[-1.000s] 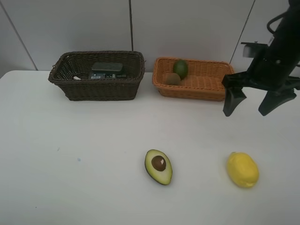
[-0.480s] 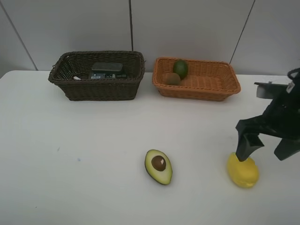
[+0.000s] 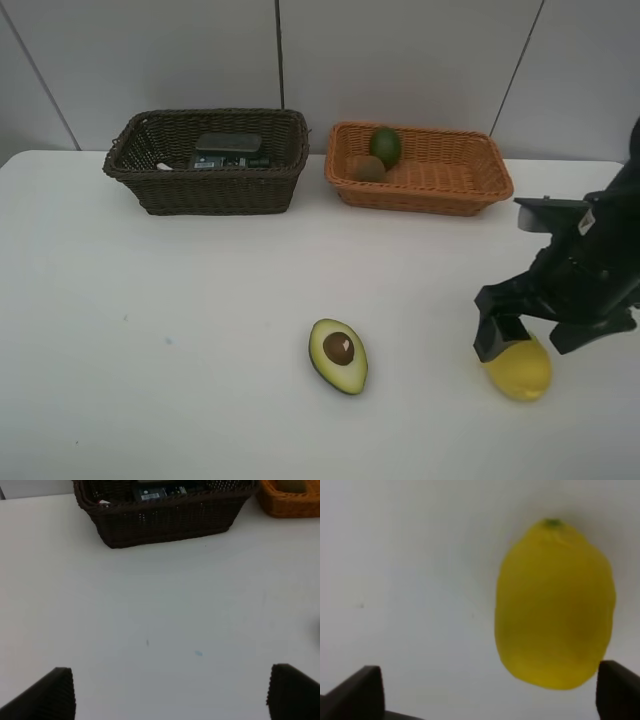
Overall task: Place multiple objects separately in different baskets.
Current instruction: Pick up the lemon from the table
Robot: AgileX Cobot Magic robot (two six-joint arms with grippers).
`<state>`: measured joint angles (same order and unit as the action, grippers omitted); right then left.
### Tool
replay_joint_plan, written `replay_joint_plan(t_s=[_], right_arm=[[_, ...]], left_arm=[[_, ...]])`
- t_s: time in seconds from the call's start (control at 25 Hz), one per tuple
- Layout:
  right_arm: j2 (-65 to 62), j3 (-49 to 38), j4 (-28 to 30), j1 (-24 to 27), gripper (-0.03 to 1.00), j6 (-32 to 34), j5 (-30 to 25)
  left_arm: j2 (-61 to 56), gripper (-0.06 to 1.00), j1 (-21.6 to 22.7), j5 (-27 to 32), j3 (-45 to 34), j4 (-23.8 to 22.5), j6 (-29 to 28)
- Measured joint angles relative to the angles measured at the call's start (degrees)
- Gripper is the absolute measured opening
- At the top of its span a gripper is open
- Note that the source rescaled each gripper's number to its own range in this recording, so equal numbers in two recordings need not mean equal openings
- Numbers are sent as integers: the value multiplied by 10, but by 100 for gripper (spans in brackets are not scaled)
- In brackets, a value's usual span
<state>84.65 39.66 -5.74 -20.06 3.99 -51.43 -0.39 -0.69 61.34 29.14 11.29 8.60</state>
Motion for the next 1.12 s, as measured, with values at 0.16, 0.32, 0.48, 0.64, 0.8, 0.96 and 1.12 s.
replay_joint_plan(t_s=[0.16, 0.32, 0.48, 0.64, 0.8, 0.96, 1.12], right_arm=[[38, -2, 18, -6, 100, 0, 20], [59, -4, 47, -6, 100, 5, 36], [66, -4, 52, -7, 100, 10, 53], [88, -4, 52, -7, 100, 11, 55], [124, -3, 52, -7, 100, 11, 64], [150, -3, 53, -7, 100, 11, 73], [162, -3, 53, -7, 100, 11, 80]], left_arm=[[0, 100, 0, 0, 0, 0, 0], [0, 100, 0, 0, 0, 0, 0], [0, 100, 0, 0, 0, 0, 0], [0, 100, 0, 0, 0, 0, 0], [0, 100, 0, 0, 0, 0, 0], [0, 100, 0, 0, 0, 0, 0], [0, 100, 0, 0, 0, 0, 0]])
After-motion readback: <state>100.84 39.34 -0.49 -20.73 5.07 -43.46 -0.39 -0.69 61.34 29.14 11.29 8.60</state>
